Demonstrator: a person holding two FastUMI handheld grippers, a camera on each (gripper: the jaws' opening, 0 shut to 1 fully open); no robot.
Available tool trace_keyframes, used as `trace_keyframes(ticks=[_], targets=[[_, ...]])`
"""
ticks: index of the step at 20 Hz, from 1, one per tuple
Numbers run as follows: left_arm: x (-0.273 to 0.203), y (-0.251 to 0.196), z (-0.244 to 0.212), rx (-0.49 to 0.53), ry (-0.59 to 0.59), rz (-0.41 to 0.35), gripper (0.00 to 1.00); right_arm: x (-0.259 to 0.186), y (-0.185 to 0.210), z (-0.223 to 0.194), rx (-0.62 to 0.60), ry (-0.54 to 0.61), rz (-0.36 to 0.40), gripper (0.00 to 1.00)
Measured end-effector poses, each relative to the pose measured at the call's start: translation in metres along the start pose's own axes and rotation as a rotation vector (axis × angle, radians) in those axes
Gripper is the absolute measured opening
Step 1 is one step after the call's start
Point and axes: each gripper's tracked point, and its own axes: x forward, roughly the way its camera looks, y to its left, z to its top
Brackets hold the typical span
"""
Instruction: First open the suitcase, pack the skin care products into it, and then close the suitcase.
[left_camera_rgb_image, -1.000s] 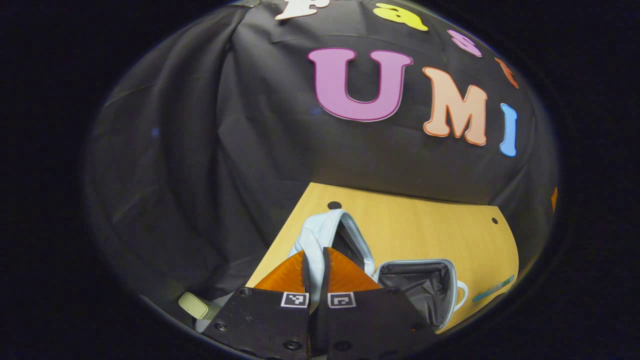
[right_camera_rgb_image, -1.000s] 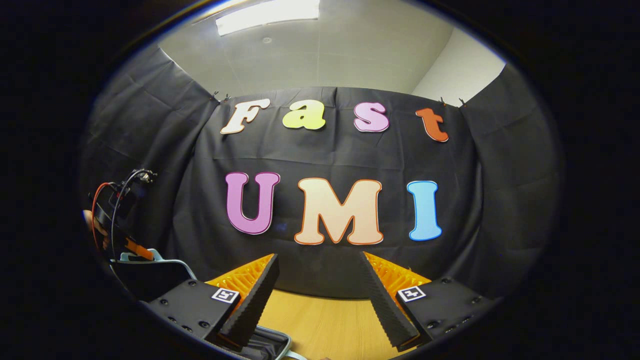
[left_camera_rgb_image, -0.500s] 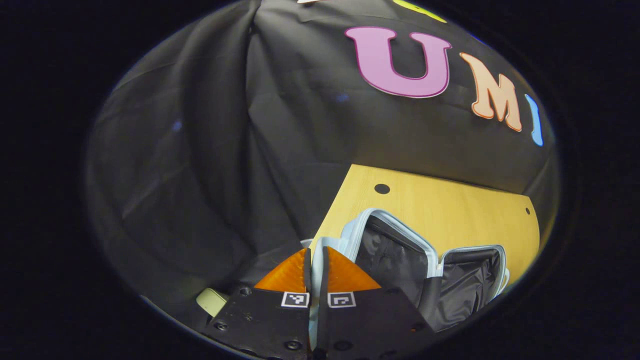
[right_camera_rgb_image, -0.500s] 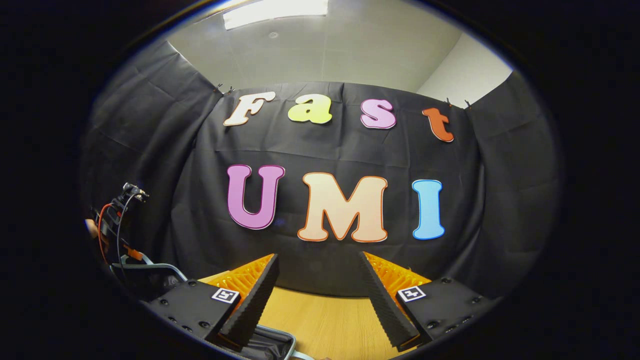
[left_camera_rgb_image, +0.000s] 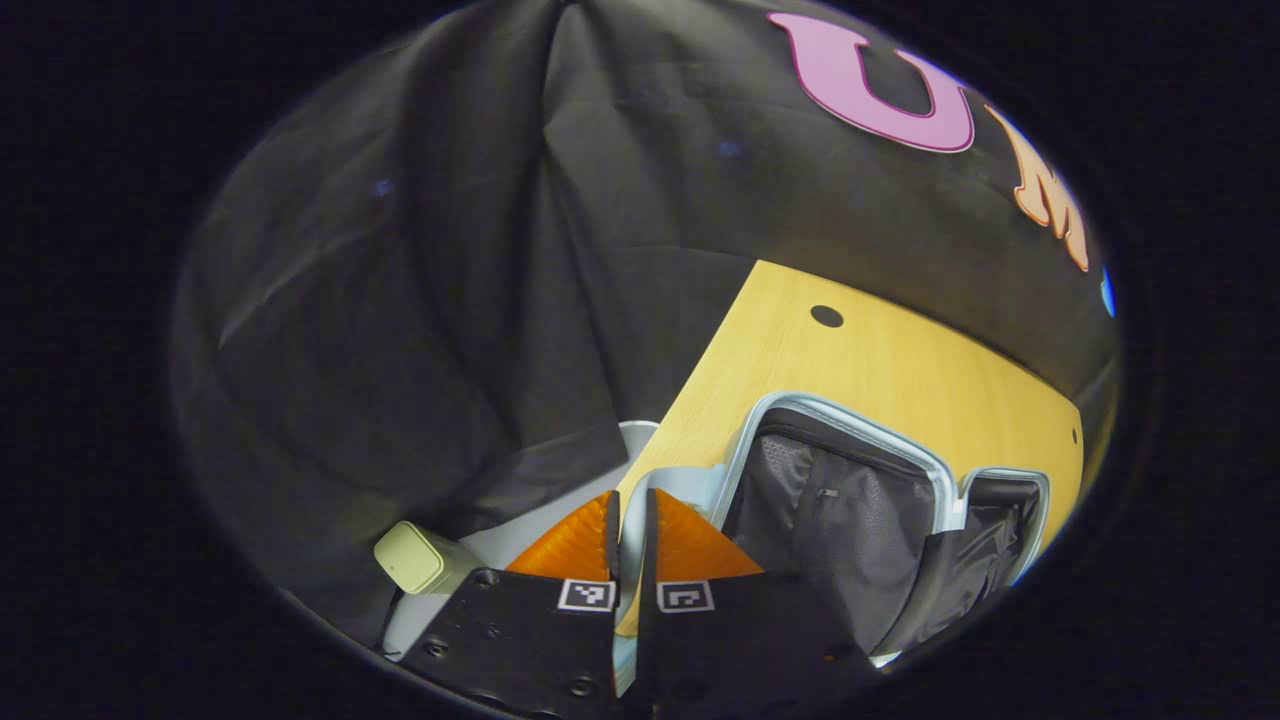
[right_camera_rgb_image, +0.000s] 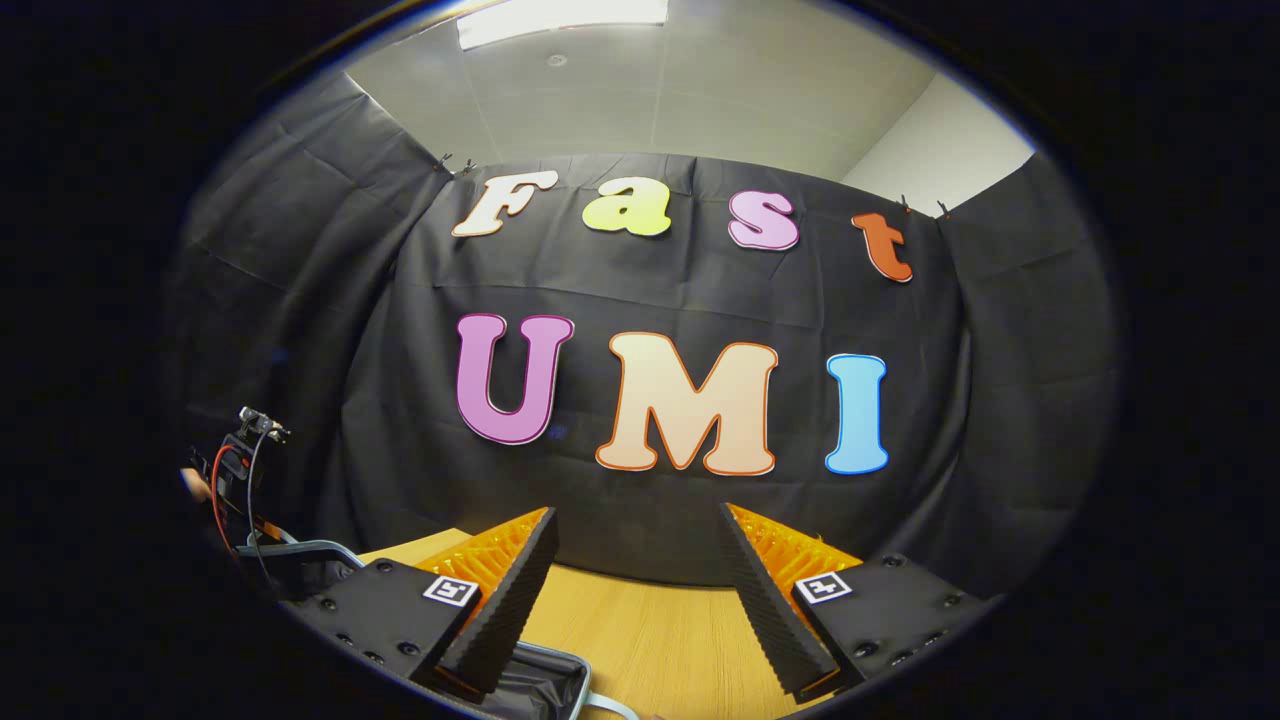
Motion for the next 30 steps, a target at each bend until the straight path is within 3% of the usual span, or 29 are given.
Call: trace_keyframes(ticks=[3,7,13,18,30], targets=[[-0.004,0.009,0.014,-0.036,-0.113,0.046,0.42,-0.002,-0.006,0.0,-0.002,0.001,0.002,0.96],[-0.059,-0.01,0.066,-0.043,-0.377,0.075,0.99,-0.005,-0.024,0.006,0.006,-0.015,0.006,1.0],[-0.17,-0.07,0.1,-0.027,-0.597,0.013,0.99,-0.013,-0.066,0.011,0.046,-0.039,0.033,0.99],[-0.242,-0.158,0.105,0.019,-0.7,-0.089,0.99,-0.024,-0.108,0.017,0.085,-0.064,0.037,0.99],[-0.309,-0.335,0.042,0.118,-0.673,-0.337,0.99,-0.066,-0.215,0.02,0.057,-0.094,-0.031,0.99]])
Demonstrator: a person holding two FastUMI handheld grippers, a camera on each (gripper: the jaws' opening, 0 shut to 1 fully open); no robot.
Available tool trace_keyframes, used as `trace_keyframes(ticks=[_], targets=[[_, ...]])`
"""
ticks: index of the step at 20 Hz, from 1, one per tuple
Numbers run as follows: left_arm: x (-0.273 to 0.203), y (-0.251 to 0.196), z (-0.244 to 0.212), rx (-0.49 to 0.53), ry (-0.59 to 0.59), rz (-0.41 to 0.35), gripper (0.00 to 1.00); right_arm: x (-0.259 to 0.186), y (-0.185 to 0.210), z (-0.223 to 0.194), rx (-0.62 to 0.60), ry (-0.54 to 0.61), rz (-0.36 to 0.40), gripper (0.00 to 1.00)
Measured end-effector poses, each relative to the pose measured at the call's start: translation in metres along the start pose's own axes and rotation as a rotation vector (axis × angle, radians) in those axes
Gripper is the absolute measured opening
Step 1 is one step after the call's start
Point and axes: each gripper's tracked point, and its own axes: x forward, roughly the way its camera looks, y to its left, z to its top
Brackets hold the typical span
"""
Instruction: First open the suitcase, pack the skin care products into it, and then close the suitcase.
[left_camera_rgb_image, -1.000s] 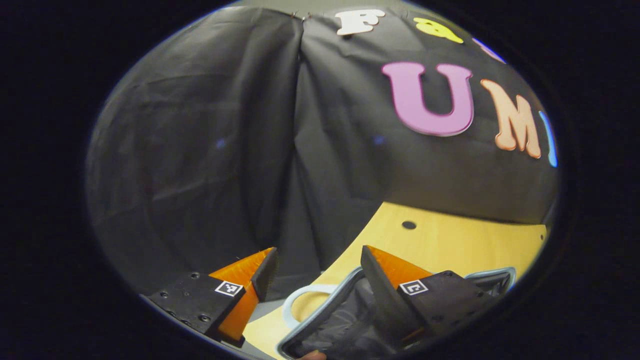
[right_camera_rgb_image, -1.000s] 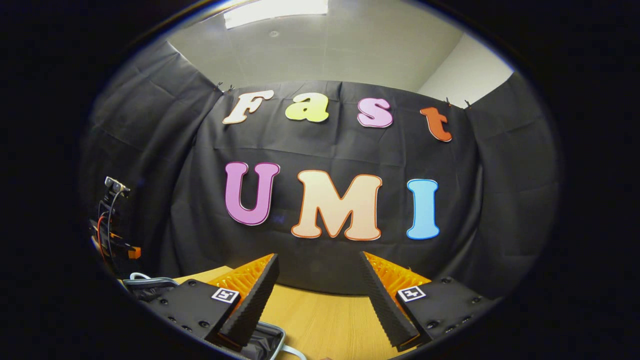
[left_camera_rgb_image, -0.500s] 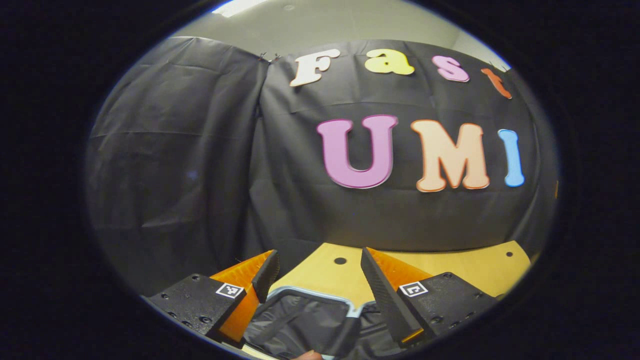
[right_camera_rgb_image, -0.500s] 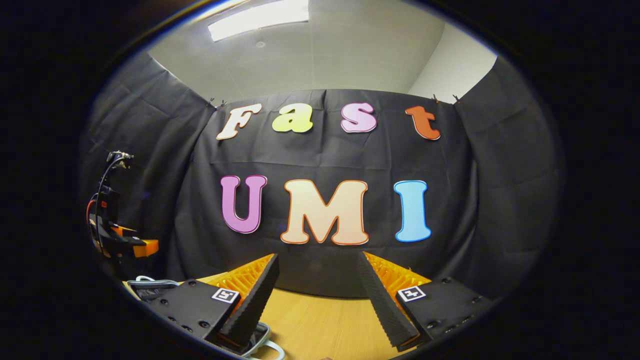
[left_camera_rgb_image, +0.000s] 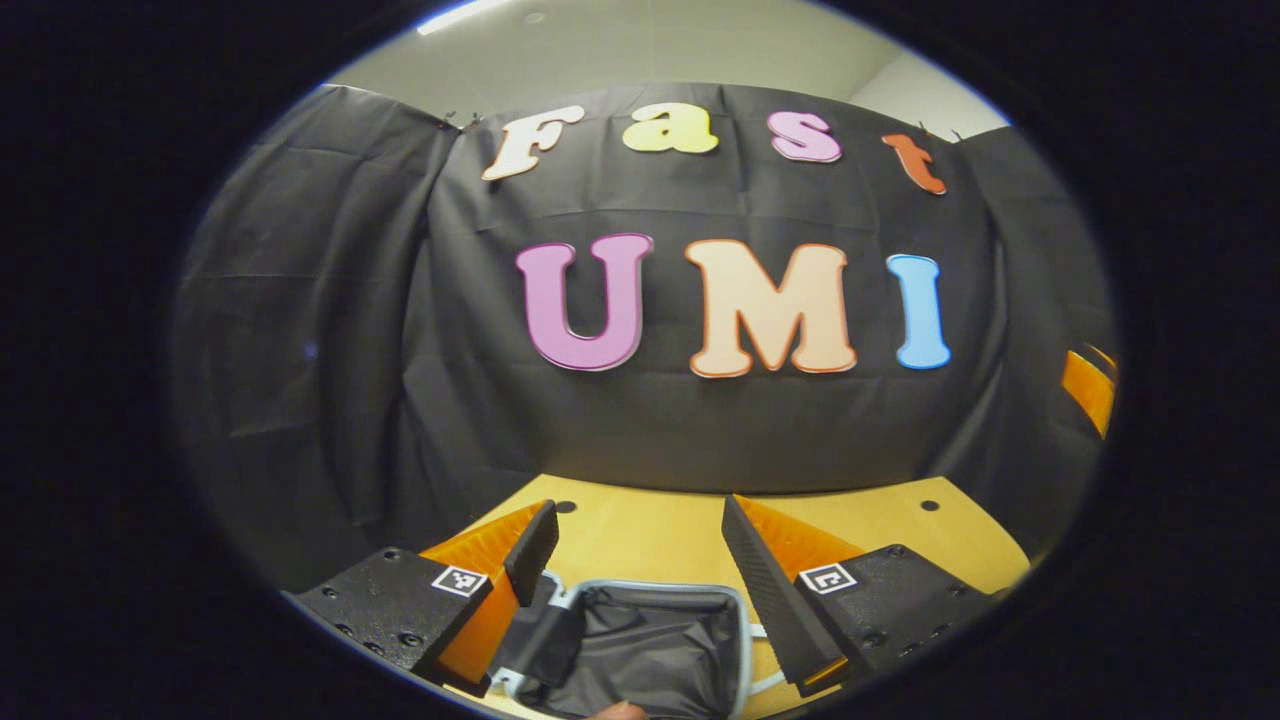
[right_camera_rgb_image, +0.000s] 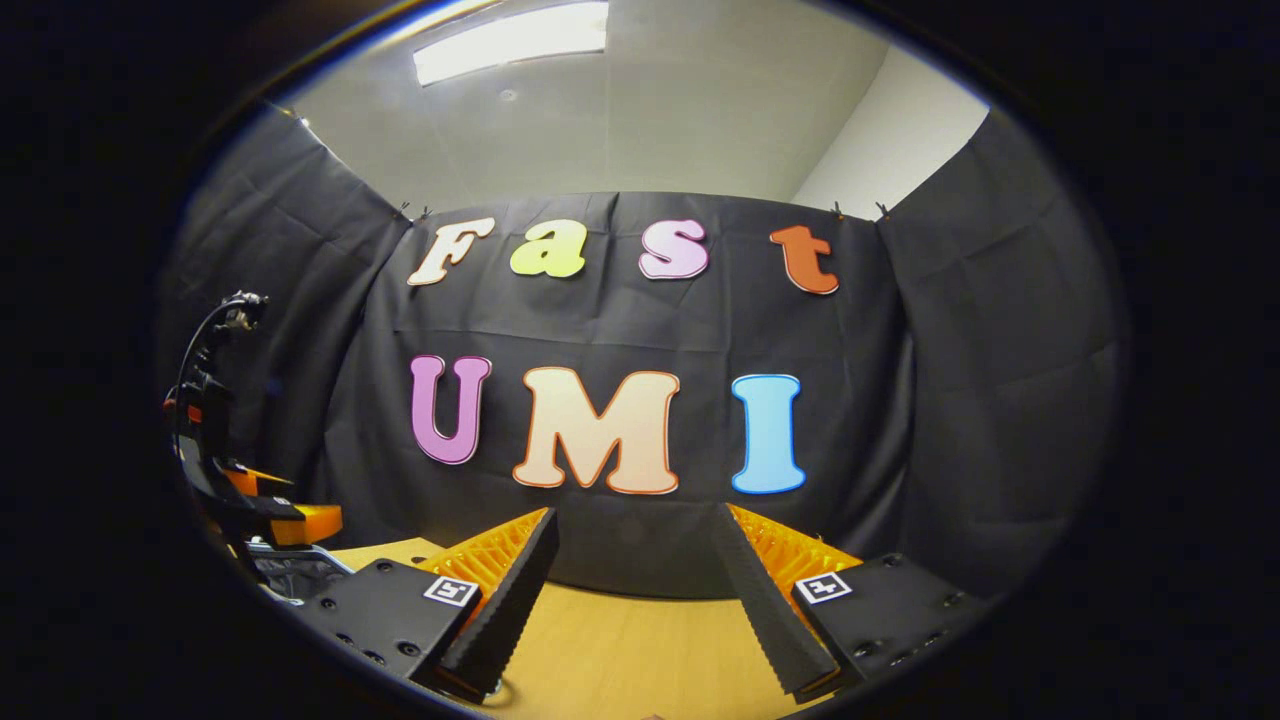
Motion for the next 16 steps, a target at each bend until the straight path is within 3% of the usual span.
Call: trace_keyframes(ticks=[16], targets=[[-0.041,-0.191,-0.113,-0.004,0.212,-0.228,0.97,-0.059,-0.101,-0.022,-0.023,0.054,-0.022,0.99]])
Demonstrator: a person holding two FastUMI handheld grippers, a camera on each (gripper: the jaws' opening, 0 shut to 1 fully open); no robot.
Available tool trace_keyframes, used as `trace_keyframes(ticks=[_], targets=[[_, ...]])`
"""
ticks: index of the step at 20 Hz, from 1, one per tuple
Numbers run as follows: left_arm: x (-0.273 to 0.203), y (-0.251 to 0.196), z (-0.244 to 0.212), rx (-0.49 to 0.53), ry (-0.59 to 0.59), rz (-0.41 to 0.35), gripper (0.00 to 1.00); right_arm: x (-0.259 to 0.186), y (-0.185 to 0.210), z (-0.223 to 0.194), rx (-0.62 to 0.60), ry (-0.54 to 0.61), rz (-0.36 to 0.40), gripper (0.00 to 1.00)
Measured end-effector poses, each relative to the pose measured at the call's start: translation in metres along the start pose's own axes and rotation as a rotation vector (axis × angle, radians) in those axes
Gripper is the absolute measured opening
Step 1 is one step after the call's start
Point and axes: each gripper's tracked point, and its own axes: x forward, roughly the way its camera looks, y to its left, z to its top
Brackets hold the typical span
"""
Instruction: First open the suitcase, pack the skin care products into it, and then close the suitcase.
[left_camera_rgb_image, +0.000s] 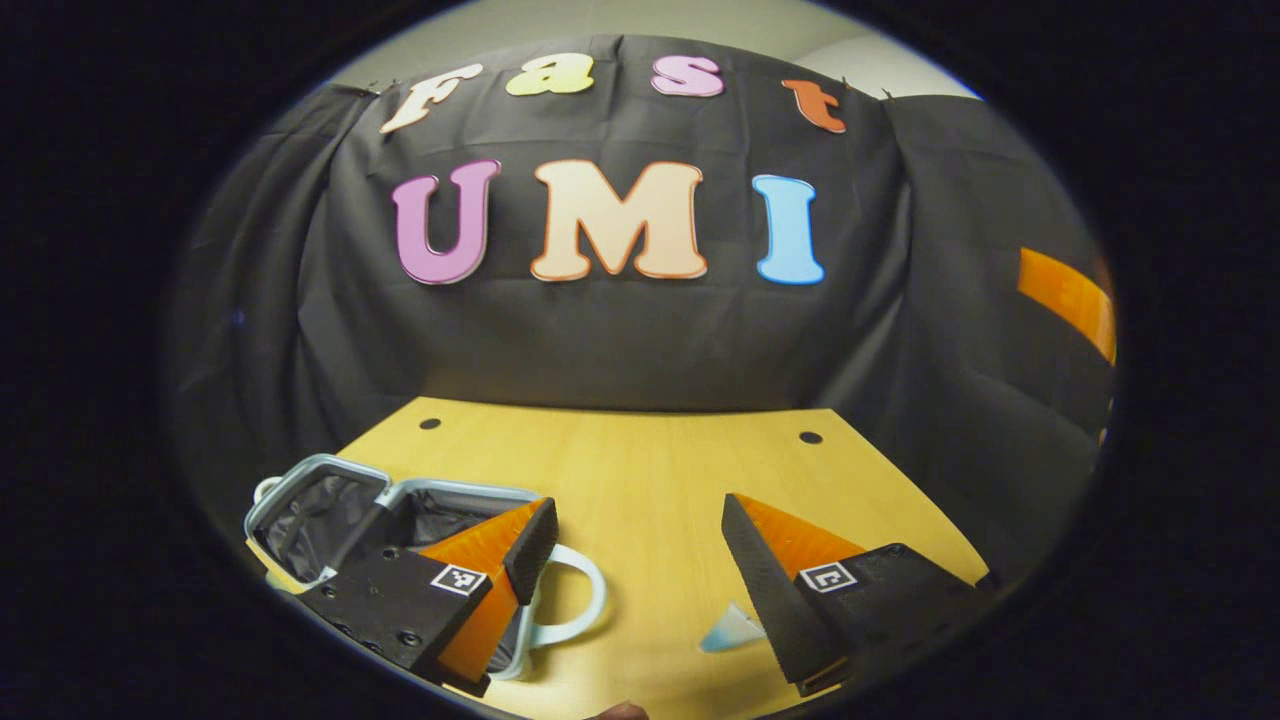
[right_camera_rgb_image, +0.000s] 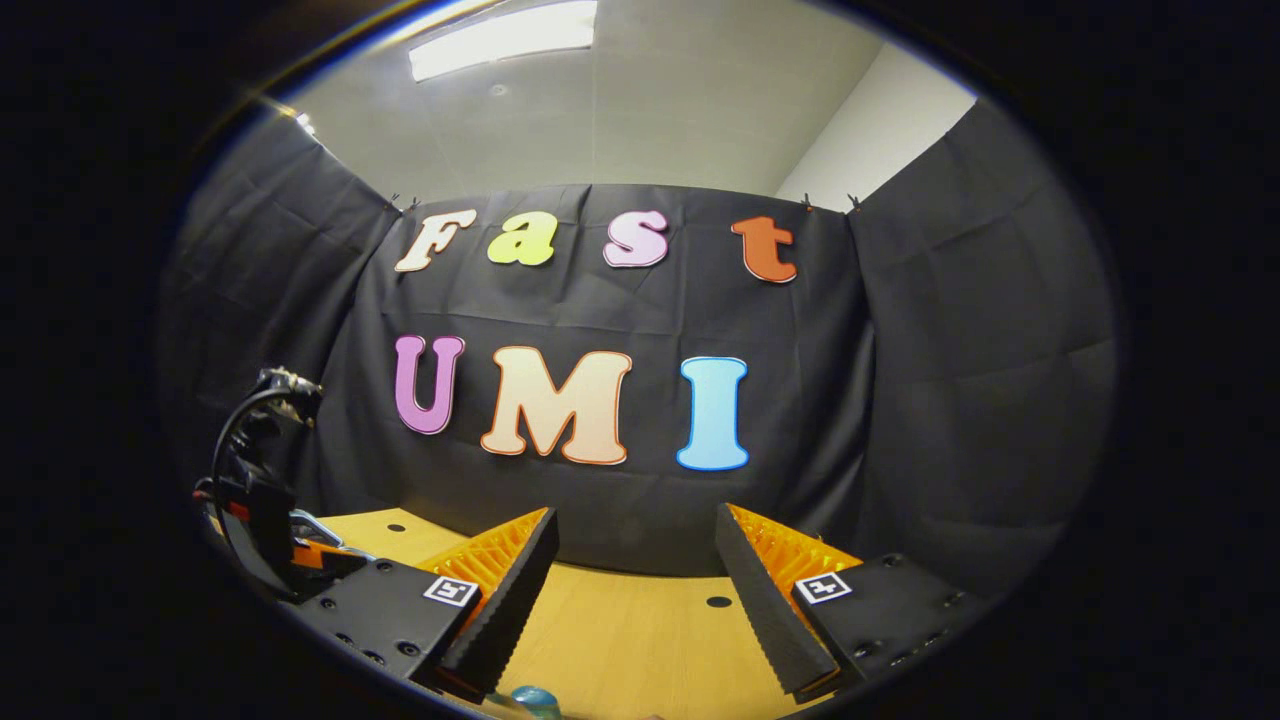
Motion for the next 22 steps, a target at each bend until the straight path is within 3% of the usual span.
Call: trace_keyframes(ticks=[12,22], targets=[[0.025,-0.037,-0.113,-0.01,0.253,-0.085,0.97,-0.007,-0.024,-0.031,-0.016,0.08,-0.04,0.99],[0.019,-0.048,-0.103,-0.093,0.244,-0.154,0.95,-0.01,-0.018,-0.046,-0.032,0.126,-0.035,0.99]])
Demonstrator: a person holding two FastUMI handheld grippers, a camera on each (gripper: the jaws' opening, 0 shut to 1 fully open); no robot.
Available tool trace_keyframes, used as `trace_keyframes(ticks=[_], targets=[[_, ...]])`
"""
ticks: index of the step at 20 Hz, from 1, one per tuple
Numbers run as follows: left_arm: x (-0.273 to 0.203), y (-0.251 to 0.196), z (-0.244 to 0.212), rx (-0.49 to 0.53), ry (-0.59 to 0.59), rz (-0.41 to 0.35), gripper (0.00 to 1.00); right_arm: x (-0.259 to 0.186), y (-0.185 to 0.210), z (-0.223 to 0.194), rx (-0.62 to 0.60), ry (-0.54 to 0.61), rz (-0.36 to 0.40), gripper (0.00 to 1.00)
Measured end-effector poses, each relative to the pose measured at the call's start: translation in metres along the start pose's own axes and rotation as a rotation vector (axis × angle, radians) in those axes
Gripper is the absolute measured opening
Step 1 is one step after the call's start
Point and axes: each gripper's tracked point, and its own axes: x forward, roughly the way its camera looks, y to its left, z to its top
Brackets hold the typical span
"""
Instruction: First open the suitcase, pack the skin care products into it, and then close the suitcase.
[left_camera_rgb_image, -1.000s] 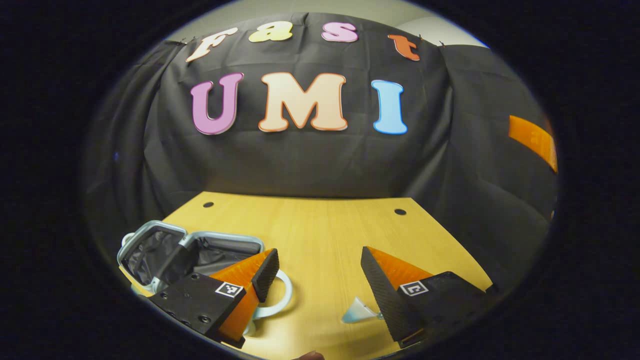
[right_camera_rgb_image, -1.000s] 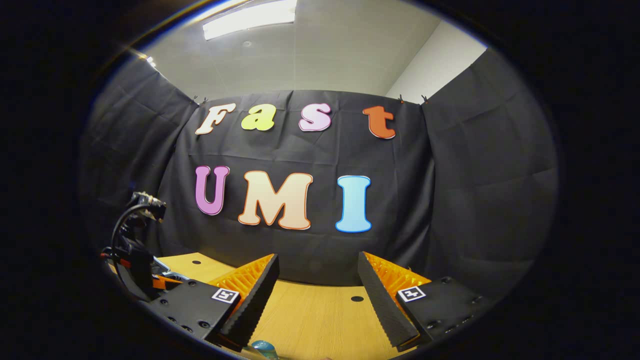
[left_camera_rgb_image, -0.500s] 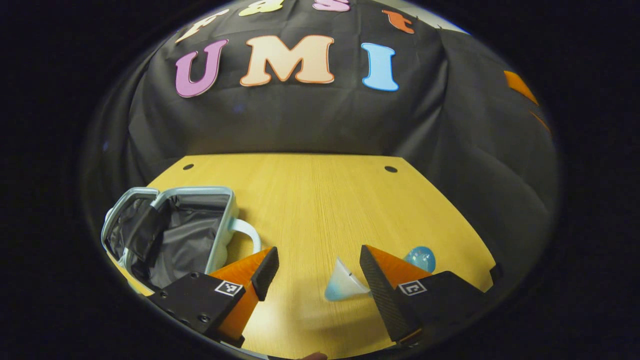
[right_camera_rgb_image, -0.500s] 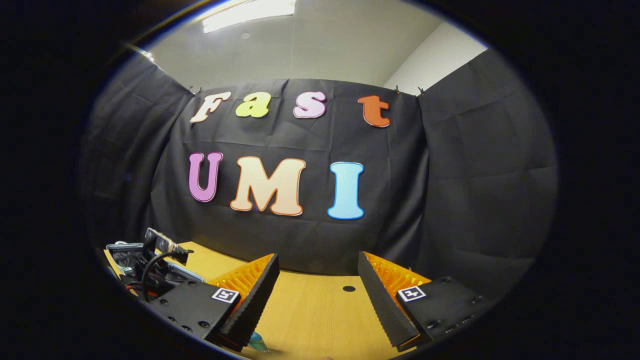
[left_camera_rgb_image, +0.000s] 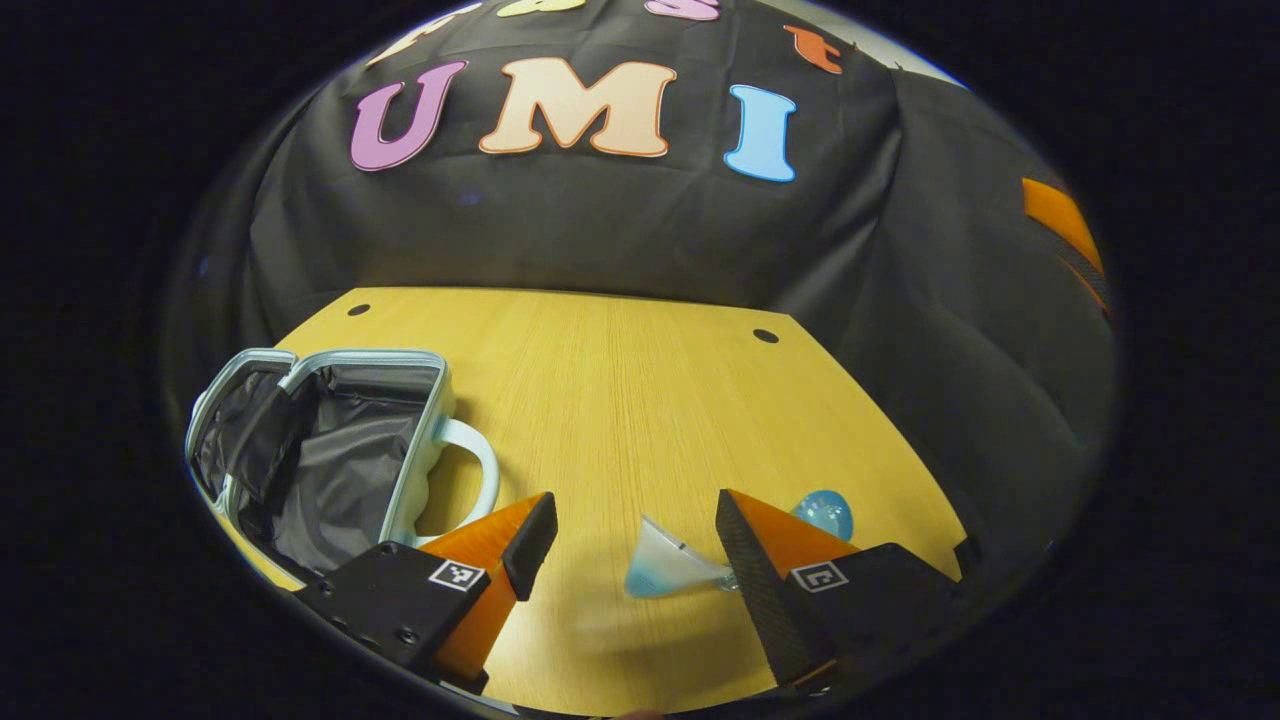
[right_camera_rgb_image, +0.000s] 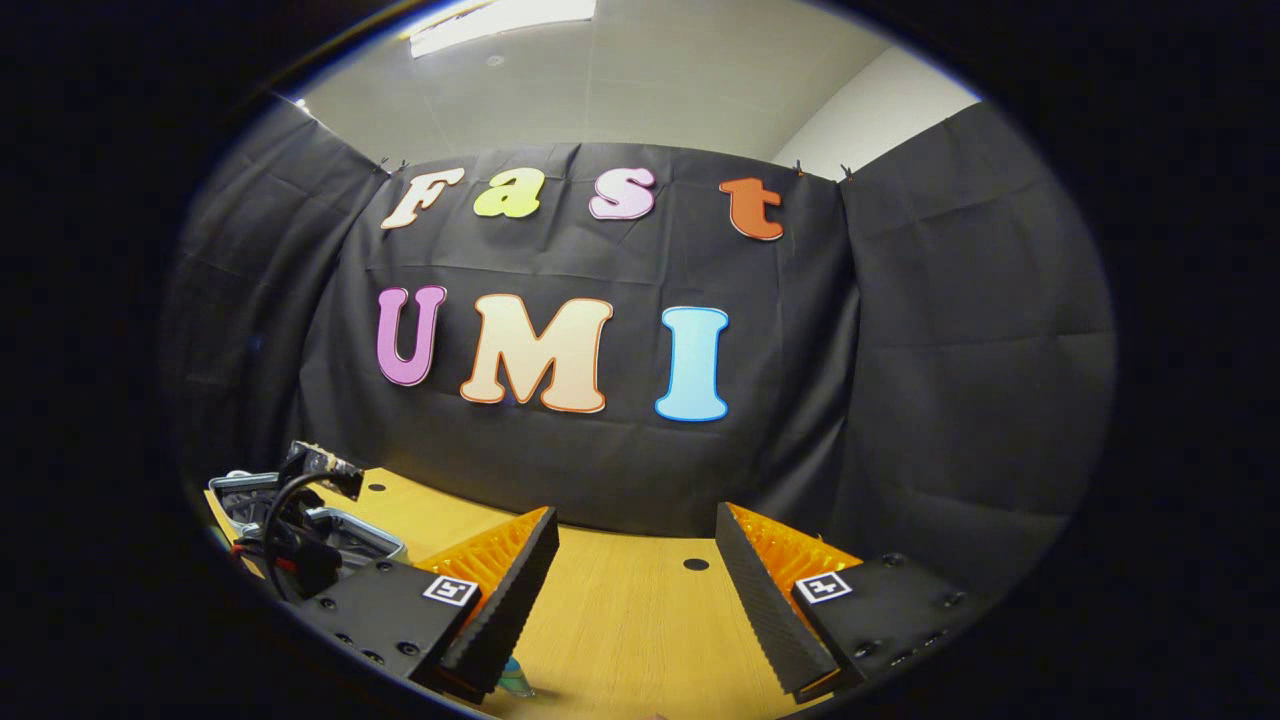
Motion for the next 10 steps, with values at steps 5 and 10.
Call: trace_keyframes(ticks=[5,10], targets=[[0.001,-0.016,-0.013,0.016,0.023,-0.042,0.95,-0.001,0.006,-0.005,-0.003,0.014,0.008,0.99],[0.013,-0.015,-0.039,0.024,0.07,-0.036,0.95,-0.004,0.005,-0.007,-0.022,0.02,0.009,0.99]])
